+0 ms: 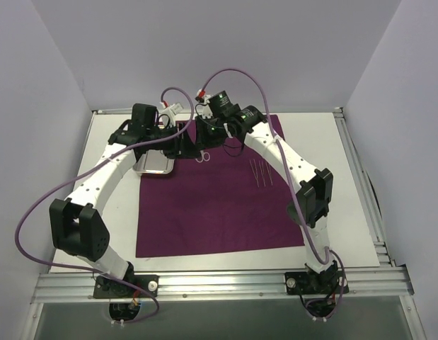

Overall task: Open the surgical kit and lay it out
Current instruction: Place the medical item in the surgical kit.

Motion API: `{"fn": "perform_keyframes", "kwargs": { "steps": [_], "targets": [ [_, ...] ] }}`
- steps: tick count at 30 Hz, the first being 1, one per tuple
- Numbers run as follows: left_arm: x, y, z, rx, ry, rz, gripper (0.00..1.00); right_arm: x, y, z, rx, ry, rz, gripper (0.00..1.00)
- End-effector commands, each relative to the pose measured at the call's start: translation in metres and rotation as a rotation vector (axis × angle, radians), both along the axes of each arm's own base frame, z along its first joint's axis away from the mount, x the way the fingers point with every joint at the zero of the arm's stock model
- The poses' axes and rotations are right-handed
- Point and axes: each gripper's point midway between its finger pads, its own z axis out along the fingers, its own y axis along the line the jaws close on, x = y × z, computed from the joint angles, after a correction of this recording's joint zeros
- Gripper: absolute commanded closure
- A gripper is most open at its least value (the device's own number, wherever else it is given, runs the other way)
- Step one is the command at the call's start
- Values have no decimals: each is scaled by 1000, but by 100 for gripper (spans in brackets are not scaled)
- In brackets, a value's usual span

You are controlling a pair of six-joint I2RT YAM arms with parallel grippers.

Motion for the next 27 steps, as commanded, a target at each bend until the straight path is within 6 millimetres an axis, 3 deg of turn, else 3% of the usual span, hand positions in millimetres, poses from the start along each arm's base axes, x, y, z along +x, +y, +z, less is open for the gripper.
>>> {"fn": "perform_keyframes", "kwargs": {
  "steps": [1, 5, 9, 10, 12, 14, 21, 27],
  "targets": [
    [12, 4, 14, 11, -41, 35, 43, 4, -12, 3, -51, -22, -29, 100],
    [15, 19, 11, 39, -44, 79, 37, 16, -38, -18, -115, 9, -85, 100],
    [22, 48, 2, 60, -8, 164, 36, 28, -77, -49, -229, 53, -162, 100],
    [26, 67, -2, 51, 23, 210, 36, 34, -105, -79, -320, 115, -200, 100],
    [26, 70, -5, 51, 35, 218, 36, 35, -114, -88, -354, 132, -213, 100],
    [27, 75, -4, 50, 33, 231, 36, 33, -132, -112, -432, 172, -224, 100],
    [29, 84, -8, 75, 49, 275, 37, 26, -150, -160, -503, 240, -219, 98],
    [29, 97, -13, 87, 82, 318, 37, 23, -158, -187, -540, 269, -223, 96]
  ]
}}
